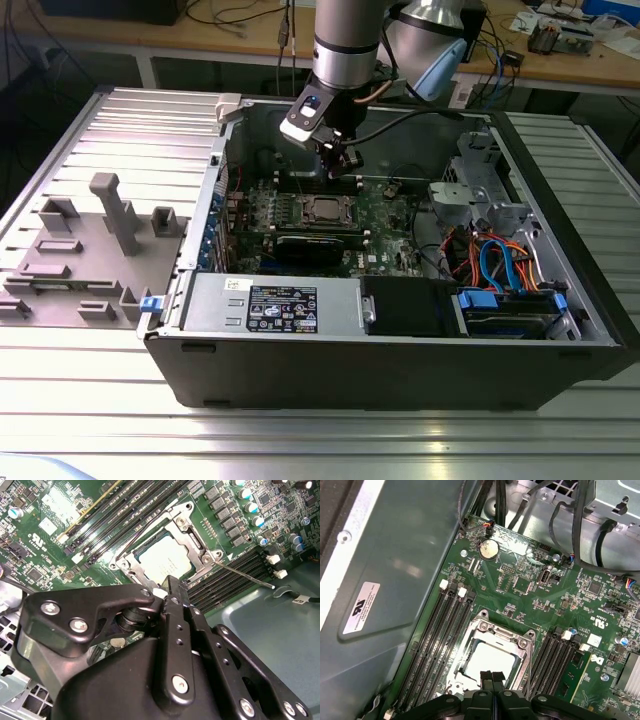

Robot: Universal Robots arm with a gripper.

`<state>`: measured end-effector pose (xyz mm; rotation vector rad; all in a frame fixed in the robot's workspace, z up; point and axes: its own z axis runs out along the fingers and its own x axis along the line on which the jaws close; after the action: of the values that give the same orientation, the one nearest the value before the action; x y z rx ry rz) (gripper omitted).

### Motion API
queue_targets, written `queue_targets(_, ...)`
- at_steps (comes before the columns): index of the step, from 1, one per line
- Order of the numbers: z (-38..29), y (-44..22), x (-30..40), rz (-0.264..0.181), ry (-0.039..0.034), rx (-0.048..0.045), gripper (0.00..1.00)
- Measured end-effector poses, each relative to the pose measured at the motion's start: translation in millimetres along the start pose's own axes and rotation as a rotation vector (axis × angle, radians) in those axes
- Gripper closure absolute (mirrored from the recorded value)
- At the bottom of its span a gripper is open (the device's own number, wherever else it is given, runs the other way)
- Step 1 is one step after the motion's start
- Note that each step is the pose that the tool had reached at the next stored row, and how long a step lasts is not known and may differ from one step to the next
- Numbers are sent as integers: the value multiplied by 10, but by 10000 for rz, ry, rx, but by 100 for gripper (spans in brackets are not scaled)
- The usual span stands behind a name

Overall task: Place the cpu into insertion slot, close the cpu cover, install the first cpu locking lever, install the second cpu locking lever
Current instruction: 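Install the first cpu locking lever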

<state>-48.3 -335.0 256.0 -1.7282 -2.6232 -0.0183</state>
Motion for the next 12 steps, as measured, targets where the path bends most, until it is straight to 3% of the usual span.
queue_targets(7, 0, 0, 0, -264, 3, 1, 89)
queue_targets(12, 0, 0, 0, -763, 8, 4, 89)
